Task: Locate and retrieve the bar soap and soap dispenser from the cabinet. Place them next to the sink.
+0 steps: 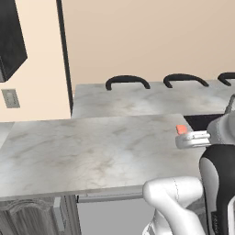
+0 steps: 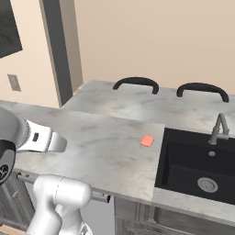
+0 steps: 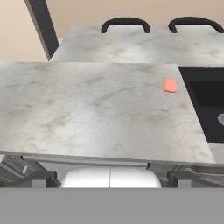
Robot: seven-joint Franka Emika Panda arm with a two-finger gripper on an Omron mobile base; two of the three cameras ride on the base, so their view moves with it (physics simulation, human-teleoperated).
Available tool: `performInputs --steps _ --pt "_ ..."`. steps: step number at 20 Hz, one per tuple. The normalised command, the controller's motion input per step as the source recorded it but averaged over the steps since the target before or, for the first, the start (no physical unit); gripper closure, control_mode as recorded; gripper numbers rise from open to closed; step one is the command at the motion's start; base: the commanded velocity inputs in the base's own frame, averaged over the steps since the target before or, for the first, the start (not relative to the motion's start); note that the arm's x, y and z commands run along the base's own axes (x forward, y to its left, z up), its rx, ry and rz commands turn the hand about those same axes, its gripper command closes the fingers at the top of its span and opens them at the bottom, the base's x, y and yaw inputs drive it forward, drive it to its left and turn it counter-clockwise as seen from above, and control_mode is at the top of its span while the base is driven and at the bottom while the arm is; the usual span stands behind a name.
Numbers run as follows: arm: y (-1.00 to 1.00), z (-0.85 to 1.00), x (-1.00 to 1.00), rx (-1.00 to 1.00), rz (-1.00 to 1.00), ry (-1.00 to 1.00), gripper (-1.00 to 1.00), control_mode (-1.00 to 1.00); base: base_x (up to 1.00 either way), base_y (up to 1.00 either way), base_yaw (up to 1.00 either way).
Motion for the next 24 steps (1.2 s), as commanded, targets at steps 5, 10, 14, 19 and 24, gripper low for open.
performInputs --steps 5,10,14,19,24 --pt "0.00 0.00 0.00 0.00 0.00 0.00 -1.00 1.00 -0.10 0.49 0.33" --pt "0.00 0.00 0.00 0.00 0.00 0.00 -1.00 1.00 -0.10 0.45 0.45" --pt "0.00 0.00 0.00 0.00 0.00 0.00 -1.00 1.00 -0.14 0.48 0.44" --pt "0.00 0.00 0.00 0.00 0.00 0.00 -1.00 1.00 -0.20 0.52 0.41" --pt "0.00 0.00 0.00 0.00 0.00 0.00 -1.00 1.00 -0.12 0.58 0.38"
